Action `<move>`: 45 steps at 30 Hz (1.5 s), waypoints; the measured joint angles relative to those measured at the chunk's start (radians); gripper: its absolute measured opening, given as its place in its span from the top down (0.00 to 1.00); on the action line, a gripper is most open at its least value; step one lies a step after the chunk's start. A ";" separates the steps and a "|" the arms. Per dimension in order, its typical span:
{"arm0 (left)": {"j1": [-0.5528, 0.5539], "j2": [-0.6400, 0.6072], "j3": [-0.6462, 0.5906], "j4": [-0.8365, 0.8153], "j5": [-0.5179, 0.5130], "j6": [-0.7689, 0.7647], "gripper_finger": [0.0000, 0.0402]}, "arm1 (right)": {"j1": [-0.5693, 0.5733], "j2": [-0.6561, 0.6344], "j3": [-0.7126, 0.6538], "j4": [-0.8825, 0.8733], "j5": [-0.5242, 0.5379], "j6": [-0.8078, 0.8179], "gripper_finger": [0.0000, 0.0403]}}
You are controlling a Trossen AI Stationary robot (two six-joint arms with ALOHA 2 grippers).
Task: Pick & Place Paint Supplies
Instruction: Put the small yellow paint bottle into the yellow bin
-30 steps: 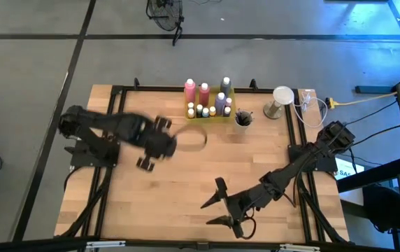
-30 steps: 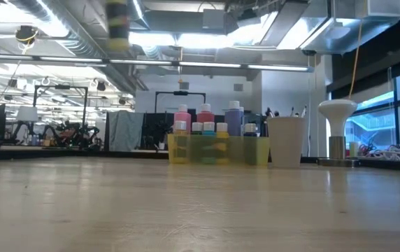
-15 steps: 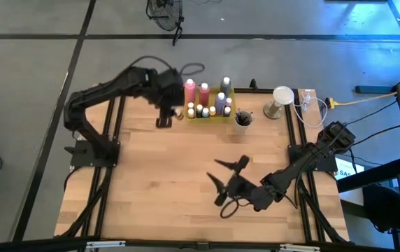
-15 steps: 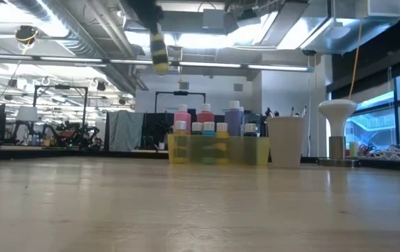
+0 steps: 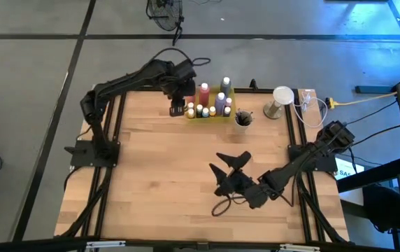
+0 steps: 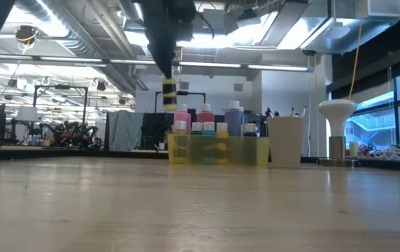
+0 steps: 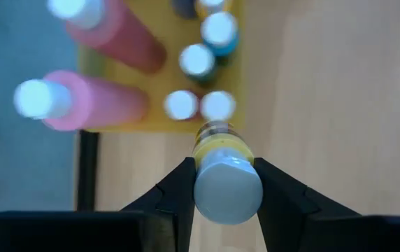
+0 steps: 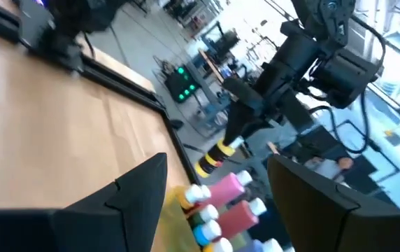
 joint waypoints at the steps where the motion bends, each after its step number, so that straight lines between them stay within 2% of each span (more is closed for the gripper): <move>1: 0.007 0.009 0.000 0.008 -0.014 0.009 0.71 | -0.010 0.000 0.000 -0.012 0.000 -0.001 0.38; 7: 0.054 0.014 0.000 0.078 -0.060 0.032 0.71 | -0.064 0.000 0.000 -0.197 -0.001 0.032 0.38; 10: 0.081 0.012 0.000 0.091 -0.047 0.040 0.71 | -0.097 0.000 0.000 -0.272 0.000 0.056 0.38; 18: 0.132 0.055 0.000 0.161 -0.028 0.108 0.71 | -0.206 0.000 0.000 -0.305 0.048 0.073 0.38; 22: 0.158 0.058 0.000 0.161 -0.019 0.121 0.71 | -0.239 0.000 0.000 -0.370 0.033 0.118 0.38; 27: 0.176 0.059 0.000 0.171 0.063 0.121 0.71 | -0.271 0.000 0.000 -0.419 0.027 0.175 0.38; 31: 0.171 0.072 0.000 0.195 0.100 0.120 0.71 | -0.287 0.000 0.000 -0.423 -0.028 0.198 0.38; 45: 0.166 0.193 0.000 0.195 0.063 0.110 0.71 | -0.290 0.000 0.000 -0.476 -0.038 0.253 0.38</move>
